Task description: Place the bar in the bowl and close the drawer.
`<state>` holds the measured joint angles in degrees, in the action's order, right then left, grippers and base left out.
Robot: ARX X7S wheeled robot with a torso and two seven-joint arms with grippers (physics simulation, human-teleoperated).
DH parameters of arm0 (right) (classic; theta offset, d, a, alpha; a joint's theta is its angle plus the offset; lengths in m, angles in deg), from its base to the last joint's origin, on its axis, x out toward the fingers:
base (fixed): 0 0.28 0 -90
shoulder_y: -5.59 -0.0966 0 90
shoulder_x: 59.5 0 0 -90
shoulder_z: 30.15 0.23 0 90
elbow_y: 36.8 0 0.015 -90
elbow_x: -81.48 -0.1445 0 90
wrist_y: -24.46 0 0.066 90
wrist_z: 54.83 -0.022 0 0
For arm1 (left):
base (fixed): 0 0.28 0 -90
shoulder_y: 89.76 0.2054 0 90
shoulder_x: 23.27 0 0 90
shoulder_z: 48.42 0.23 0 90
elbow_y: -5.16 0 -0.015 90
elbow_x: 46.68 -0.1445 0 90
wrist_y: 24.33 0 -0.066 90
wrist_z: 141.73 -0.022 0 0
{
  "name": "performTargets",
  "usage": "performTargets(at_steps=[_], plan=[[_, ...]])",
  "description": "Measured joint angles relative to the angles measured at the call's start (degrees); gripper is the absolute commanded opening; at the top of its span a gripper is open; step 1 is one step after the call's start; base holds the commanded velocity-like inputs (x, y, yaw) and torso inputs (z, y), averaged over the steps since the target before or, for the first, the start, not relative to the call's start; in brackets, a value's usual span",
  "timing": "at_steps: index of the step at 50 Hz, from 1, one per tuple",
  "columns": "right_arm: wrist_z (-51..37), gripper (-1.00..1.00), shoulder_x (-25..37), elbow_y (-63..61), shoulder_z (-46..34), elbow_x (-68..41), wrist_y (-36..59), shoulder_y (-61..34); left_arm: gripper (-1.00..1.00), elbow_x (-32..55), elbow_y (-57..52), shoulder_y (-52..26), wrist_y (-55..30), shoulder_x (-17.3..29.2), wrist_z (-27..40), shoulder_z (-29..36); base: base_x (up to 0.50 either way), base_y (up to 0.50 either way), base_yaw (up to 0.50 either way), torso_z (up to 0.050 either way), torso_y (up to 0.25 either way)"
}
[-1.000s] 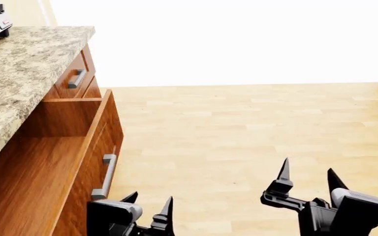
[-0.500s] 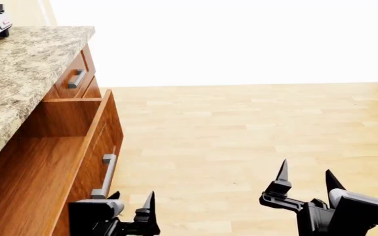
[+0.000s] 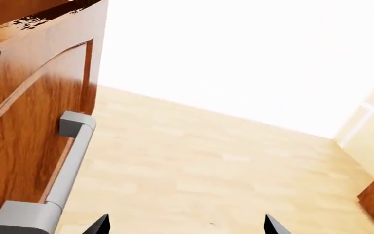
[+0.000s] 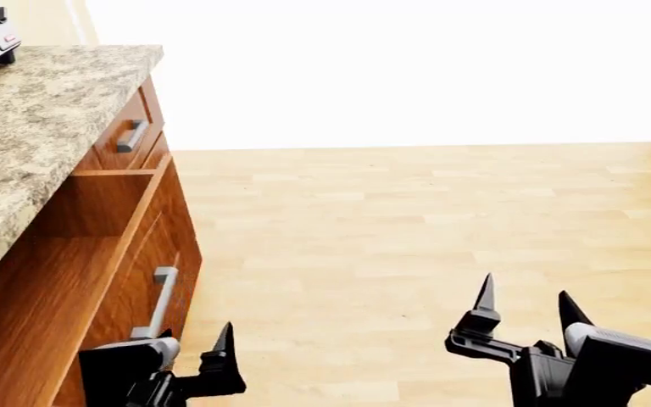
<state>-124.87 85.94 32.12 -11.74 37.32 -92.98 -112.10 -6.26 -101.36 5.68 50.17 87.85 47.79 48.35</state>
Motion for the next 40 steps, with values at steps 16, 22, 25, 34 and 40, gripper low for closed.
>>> performTargets(at_steps=[16,22,25,34,40], plan=[[0.5,1.0,-0.2,0.2,0.4,-0.2,-0.1,0.2,1.0,-0.6,-0.4,0.8,-1.1,3.3,2.5,-2.8,0.0,0.0,0.0,0.0,0.0],[0.6,1.0,-0.3,0.5,0.5,-0.3,-0.1,0.4,1.0,-0.4,-0.9,1.1,-1.6,4.5,3.3,-3.8,0.0,0.0,0.0,0.002,0.002],[0.7,1.0,-0.5,0.6,0.6,-0.3,-0.1,0.4,1.0,-0.2,-1.1,1.2,-1.9,5.1,3.7,-4.4,0.0,0.0,0.0,0.0,0.0],[0.9,1.0,-0.6,0.6,0.7,-0.2,0.0,0.6,1.0,1.2,-1.0,0.8,-2.6,6.7,4.6,-6.5,0.0,0.0,0.0,0.0,0.001],[1.0,1.0,-0.6,0.6,0.9,-0.2,0.0,0.7,1.0,1.6,-0.3,0.6,-2.6,7.8,5.0,-8.2,0.0,0.0,0.0,0.0,0.0]])
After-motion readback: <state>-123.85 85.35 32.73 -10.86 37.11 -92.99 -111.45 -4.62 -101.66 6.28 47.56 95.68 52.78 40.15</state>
